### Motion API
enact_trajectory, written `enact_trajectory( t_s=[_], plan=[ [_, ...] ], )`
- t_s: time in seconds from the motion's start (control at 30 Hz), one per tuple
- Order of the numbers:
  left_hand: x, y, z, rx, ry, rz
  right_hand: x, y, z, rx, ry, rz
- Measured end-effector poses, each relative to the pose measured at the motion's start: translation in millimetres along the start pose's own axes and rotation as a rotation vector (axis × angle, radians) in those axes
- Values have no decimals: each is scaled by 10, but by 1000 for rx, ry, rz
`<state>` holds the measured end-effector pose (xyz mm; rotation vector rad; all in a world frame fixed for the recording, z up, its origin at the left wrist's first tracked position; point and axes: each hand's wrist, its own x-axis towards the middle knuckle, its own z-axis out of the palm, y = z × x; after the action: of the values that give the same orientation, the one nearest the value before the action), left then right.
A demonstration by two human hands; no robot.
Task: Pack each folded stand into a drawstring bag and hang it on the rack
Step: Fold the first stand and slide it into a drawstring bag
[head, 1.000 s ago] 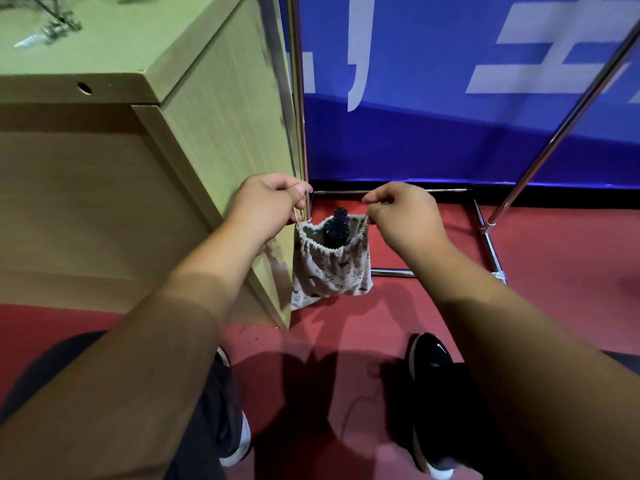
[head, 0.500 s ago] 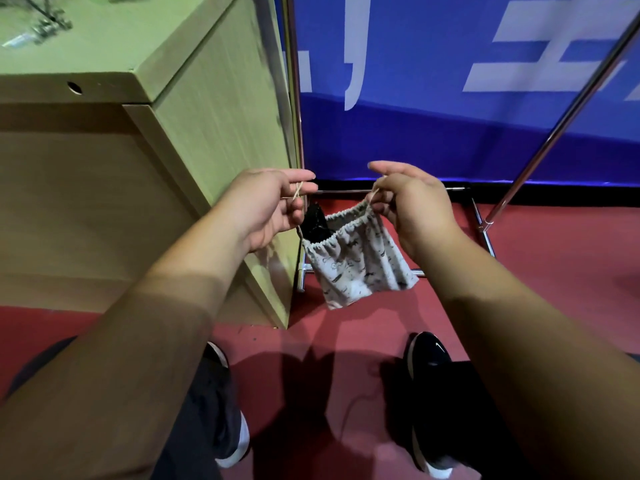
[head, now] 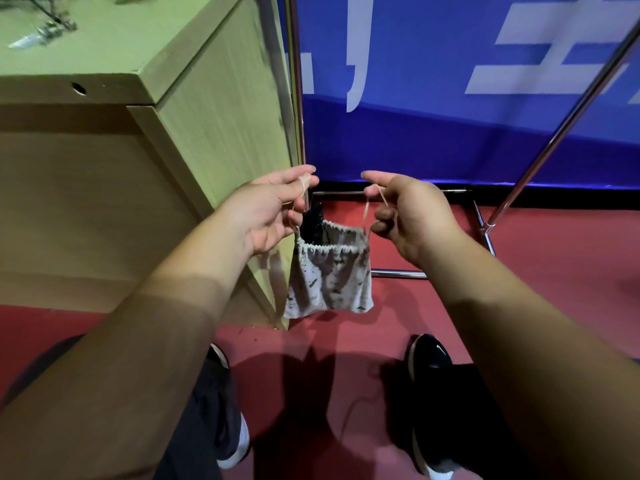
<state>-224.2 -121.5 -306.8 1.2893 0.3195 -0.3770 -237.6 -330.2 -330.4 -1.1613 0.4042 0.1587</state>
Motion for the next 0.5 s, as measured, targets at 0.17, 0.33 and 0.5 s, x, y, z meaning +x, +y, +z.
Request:
enact_trajectory(
  t_s=[0.17,0.33,0.5],
  plan=[
    [-41,-22,47,221,88,15,-24,39,13,-84,-94,18],
    [-46,-43,83,325,92,25,-48,73,8,-63,-147,19],
    [-130,-27,106,499,9,-133,-81,50,13,-97,-93,35]
  ],
)
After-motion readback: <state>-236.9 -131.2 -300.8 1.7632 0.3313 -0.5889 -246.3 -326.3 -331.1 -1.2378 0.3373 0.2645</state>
